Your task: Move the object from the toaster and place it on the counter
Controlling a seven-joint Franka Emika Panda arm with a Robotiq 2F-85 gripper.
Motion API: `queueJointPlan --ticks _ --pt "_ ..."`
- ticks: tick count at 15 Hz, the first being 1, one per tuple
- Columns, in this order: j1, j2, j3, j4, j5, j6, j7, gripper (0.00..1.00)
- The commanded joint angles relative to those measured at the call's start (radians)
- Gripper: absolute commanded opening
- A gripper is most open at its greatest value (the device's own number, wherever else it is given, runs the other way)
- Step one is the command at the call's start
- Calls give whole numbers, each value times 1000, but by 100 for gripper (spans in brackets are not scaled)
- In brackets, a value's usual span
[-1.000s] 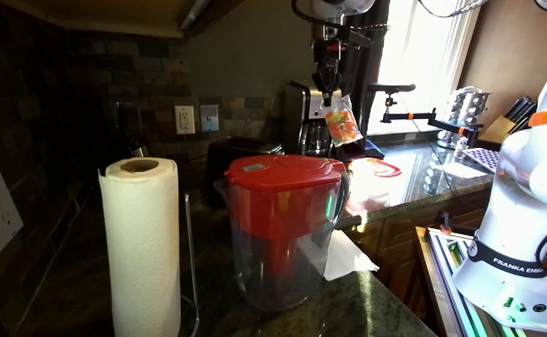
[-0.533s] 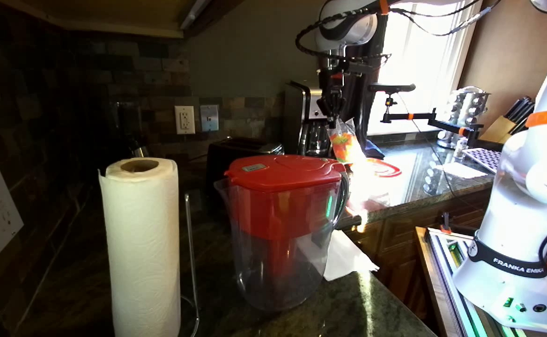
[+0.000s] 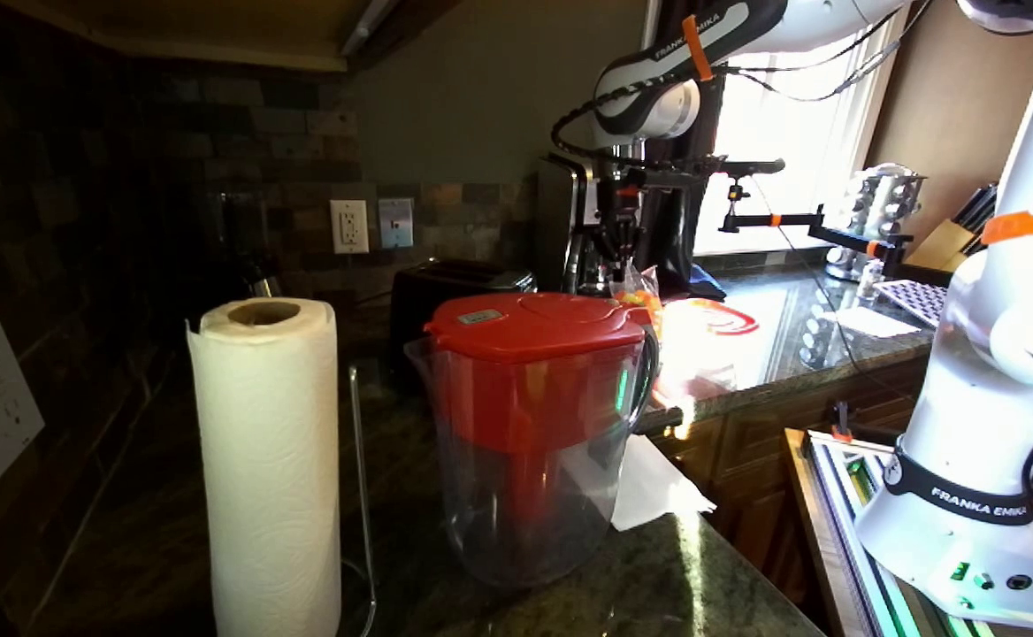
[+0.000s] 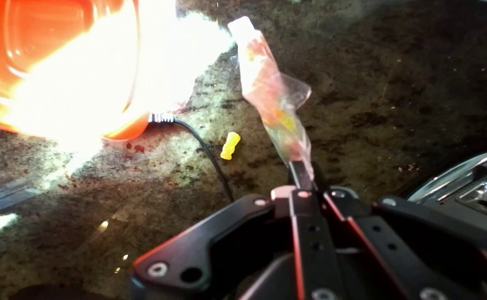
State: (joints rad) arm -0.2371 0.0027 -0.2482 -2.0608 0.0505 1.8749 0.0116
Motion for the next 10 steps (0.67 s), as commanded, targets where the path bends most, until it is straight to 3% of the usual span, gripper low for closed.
queueJointPlan --ticks 1,8,9,10 --pt "-3 34 2 -28 21 60 10 0" --pt "8 86 16 -84 25 237 73 0" --pt "9 89 18 -90 29 257 82 5" --pt "12 90 20 -94 27 269 89 28"
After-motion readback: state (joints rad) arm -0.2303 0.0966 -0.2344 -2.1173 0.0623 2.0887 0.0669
